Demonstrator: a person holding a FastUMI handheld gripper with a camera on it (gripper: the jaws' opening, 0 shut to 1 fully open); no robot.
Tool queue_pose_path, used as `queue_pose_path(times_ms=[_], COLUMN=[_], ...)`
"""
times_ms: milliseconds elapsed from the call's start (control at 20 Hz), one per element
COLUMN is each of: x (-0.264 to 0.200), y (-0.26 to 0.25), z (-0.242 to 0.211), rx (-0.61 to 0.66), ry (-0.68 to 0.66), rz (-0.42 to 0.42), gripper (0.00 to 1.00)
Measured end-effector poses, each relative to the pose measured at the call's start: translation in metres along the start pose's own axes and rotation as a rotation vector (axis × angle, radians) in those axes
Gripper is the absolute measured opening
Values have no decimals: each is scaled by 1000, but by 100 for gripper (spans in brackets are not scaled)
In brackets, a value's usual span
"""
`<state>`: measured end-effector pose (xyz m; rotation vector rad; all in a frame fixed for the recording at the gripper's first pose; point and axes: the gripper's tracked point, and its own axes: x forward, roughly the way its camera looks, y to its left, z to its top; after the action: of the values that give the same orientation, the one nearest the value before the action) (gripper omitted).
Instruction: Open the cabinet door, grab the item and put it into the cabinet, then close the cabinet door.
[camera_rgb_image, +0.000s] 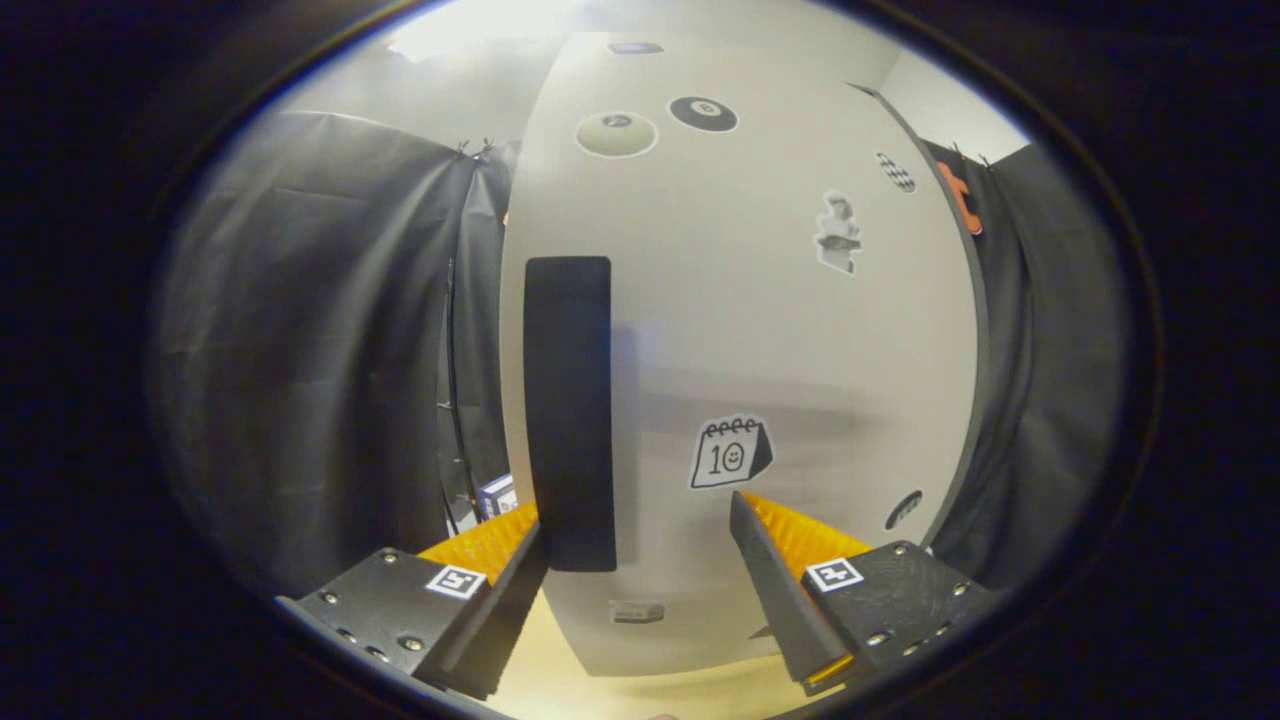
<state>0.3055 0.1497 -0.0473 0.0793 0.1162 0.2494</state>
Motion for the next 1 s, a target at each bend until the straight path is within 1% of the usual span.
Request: queue_pose_path(times_ms=[100,400,550,750,1000], x=[14,25,27,28,28], y=[0,2,3,3,4], z=[1,2,2,1,1], rx=[-2,-25,-24,-37,-40], ry=[-15,-61,-74,-77,-80], rz=[-17,-163,-211,-235,-234], gripper=[100,100,100,100,100])
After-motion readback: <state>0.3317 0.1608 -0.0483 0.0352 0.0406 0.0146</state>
